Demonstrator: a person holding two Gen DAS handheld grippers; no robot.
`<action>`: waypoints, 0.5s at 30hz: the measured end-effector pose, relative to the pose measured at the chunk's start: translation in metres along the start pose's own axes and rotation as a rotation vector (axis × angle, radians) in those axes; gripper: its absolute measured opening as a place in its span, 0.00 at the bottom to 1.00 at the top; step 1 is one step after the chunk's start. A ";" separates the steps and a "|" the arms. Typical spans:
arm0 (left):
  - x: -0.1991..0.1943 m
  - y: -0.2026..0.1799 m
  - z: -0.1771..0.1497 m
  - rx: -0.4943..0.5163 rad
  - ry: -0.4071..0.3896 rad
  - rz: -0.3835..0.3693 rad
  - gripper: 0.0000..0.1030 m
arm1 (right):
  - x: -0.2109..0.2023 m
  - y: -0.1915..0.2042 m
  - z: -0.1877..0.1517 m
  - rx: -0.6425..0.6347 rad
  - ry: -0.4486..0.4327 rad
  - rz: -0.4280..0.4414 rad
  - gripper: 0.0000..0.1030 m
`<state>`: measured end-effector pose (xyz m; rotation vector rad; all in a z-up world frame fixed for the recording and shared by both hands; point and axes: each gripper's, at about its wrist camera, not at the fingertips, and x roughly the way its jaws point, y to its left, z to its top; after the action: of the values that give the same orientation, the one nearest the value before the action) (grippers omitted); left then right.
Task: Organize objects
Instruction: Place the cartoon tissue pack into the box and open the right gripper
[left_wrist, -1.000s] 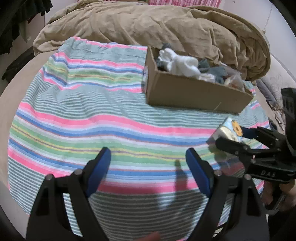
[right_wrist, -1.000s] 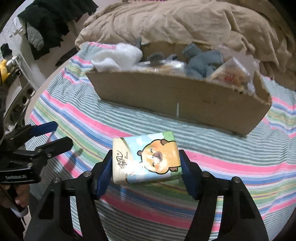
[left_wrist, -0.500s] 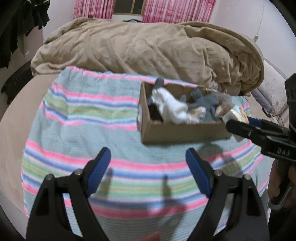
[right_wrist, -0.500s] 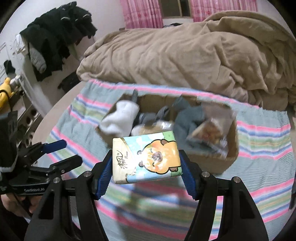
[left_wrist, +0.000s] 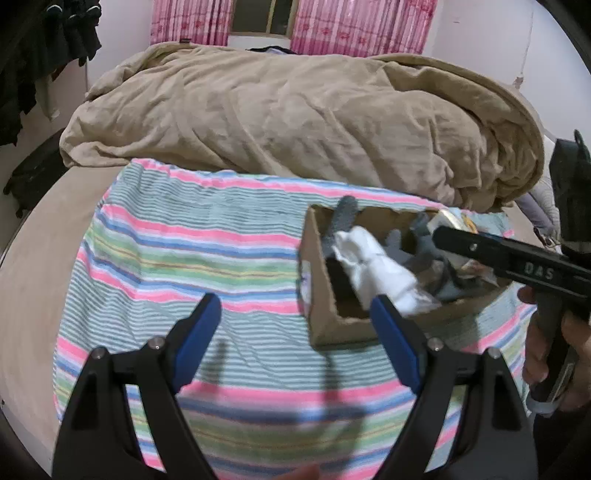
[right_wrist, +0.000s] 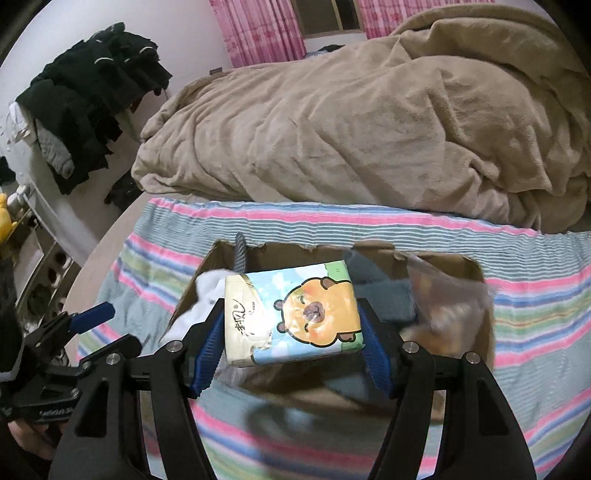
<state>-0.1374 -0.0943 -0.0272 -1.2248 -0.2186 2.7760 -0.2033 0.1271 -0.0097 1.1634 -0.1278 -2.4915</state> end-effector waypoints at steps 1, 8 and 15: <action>0.003 0.002 0.001 -0.003 0.001 0.001 0.82 | 0.005 0.000 0.002 0.005 0.005 0.000 0.68; 0.024 0.017 0.015 -0.018 0.001 0.045 0.82 | 0.037 -0.004 0.010 0.027 0.036 -0.043 0.68; 0.039 0.034 0.014 -0.059 0.027 0.058 0.82 | 0.065 -0.003 0.009 0.024 0.067 -0.085 0.68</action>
<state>-0.1757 -0.1233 -0.0520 -1.3020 -0.2683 2.8194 -0.2491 0.1041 -0.0514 1.2857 -0.0928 -2.5272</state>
